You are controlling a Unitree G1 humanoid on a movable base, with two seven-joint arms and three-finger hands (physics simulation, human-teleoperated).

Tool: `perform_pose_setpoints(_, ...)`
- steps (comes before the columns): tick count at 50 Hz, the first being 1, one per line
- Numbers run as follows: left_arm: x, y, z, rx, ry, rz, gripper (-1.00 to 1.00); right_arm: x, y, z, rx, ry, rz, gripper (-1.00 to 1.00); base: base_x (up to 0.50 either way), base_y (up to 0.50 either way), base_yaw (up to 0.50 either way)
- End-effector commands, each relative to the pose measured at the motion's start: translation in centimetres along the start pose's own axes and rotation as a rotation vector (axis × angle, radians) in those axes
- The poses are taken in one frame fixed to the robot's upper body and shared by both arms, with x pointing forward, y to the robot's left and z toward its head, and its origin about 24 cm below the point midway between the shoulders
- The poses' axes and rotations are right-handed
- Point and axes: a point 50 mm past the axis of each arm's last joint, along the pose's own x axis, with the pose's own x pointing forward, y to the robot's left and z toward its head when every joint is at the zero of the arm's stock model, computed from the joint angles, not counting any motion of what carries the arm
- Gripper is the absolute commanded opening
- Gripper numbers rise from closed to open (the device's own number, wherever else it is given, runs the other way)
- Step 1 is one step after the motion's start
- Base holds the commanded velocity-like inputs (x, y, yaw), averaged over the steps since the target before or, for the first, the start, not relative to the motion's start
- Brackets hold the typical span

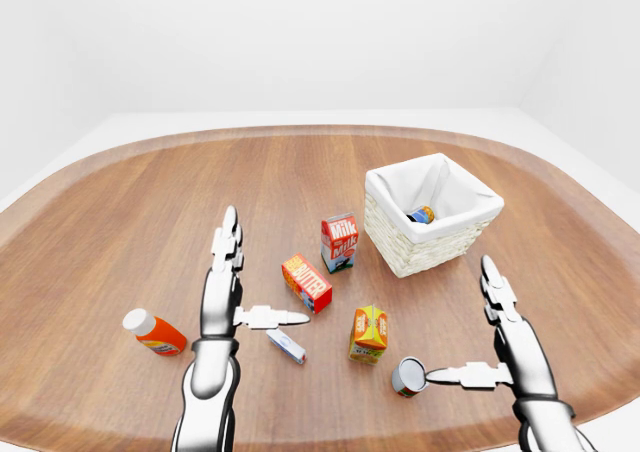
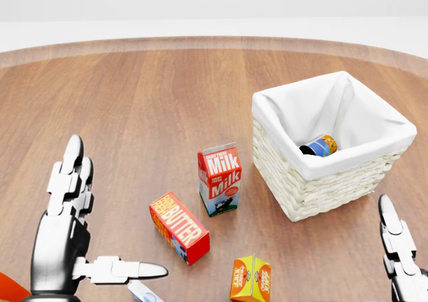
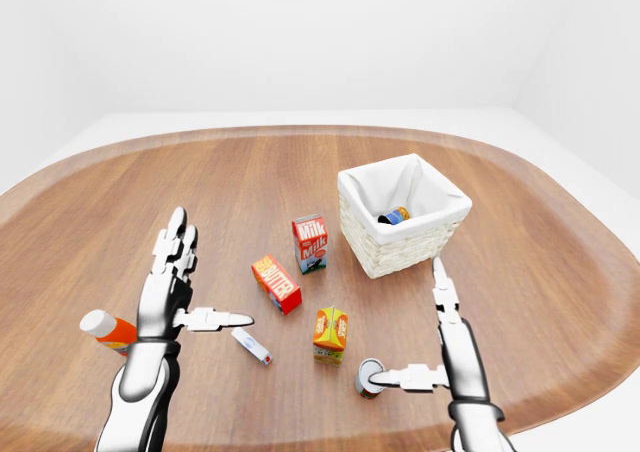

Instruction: Pick up the alphabet soup and the tomato sauce, and put them in the basket.

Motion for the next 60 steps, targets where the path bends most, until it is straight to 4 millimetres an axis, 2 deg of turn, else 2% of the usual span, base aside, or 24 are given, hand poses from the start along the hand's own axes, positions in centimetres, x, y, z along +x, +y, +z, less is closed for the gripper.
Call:
perform_pose_setpoints(1,-0.1,0.0,-0.2,-0.001,0.008,-0.001,1.0,-0.5,0.4,-1.3,0.009,0.064,0.005,1.0,0.0,0.0,0.0)
perform_pose_setpoints(20,-0.2,-0.1,-0.2,0.003,0.01,-0.004,1.0,-1.0,0.9,-2.4,0.02,0.122,0.022,1.0,0.0,0.0,0.0)
perform_pose_setpoints(30,-0.2,-0.1,-0.1,0.004,0.008,-0.004,1.0,-1.1,1.0,-2.3,0.025,0.122,0.03,1.0,0.0,0.0,0.0)
perform_pose_setpoints(50,-0.2,-0.1,-0.3,0.004,0.016,-0.004,1.0,-1.6,1.7,-4.5,-0.031,0.237,0.027,1.0,0.0,0.0,0.0)
perform_pose_setpoints(60,-0.1,0.0,-0.3,0.0,0.014,-0.001,1.0,-1.7,2.0,-4.9,-0.053,0.259,0.026,1.0,0.0,0.0,0.0)
